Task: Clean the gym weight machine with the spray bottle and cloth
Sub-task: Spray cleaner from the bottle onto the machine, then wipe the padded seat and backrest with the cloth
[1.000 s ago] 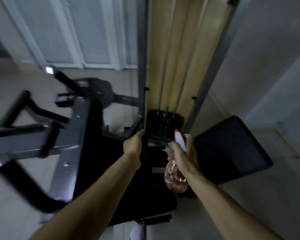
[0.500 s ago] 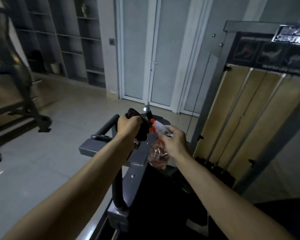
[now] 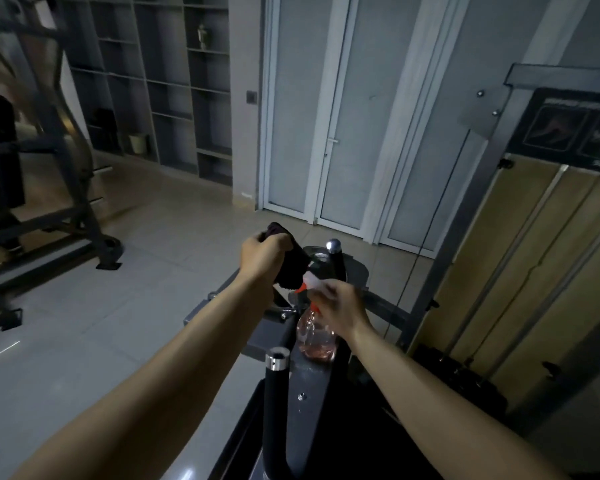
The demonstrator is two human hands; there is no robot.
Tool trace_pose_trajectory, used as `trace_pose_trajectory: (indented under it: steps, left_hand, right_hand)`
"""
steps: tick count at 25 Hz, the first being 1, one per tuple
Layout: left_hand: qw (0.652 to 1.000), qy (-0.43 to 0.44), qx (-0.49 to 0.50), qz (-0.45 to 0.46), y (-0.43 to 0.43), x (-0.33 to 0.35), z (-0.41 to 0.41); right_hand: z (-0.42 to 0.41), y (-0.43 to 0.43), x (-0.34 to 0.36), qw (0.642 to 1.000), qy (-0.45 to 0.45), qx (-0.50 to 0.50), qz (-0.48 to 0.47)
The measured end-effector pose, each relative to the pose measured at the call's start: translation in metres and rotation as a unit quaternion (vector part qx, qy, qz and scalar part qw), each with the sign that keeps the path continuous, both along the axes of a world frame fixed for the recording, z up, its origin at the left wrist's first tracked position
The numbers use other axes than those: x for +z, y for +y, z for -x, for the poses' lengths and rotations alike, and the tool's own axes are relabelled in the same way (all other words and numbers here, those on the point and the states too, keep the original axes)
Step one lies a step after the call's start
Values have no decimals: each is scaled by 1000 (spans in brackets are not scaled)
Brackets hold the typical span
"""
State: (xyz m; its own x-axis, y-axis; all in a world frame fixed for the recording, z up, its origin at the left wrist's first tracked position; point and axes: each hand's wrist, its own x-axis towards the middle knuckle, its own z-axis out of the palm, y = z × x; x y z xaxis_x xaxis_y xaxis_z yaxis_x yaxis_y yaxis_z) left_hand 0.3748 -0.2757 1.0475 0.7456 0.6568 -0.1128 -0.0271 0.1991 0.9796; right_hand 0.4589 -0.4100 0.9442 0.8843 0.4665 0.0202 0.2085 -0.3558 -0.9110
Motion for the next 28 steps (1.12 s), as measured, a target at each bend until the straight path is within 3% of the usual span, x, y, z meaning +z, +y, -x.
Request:
trace_pose_trajectory:
  steps: [2,4,6,9,12,15,17,20,22,25,28]
  left_hand:
    - [999,-24,-39,-22,-10,10,-14]
    - [992,-59,-89,-68,-29,20,-31]
    - [978,-87,-149,-116,-67,24,-53]
    - [956,-81,-250,-134,-141,3,-87]
    - [926,-14,-308,-217,-225,-51,-110]
    - [872,14,-435,-222,-316,-100,-113]
    - [834,73,-516,-181,-383,-130,-113]
    - [823,126,-542,-117,-456,-181,-123]
    - [804,174,-550,-146,-506,-217,-132]
    - [759,222,-583,-188,-582,-261,-139]
    - [766,251,-563,-184,-646,-295,-146]
  right_hand:
    - [-3,-10,11,999,24,1,-44]
    - [-8,-28,30,983,46,-62,-167]
    - [-11,-63,51,941,70,-117,-309]
    - [-9,-130,71,864,172,-117,-458]
    - [-1,-206,45,791,269,-177,-520]
    - [17,-304,-5,750,267,-303,-523]
    - [33,-382,-44,729,259,-406,-486]
    - [57,-487,-86,734,227,-530,-359]
    - [69,-564,-103,752,186,-582,-246]
    - [79,-672,-124,787,61,-607,-91]
    - [72,-729,-174,840,-38,-508,189]
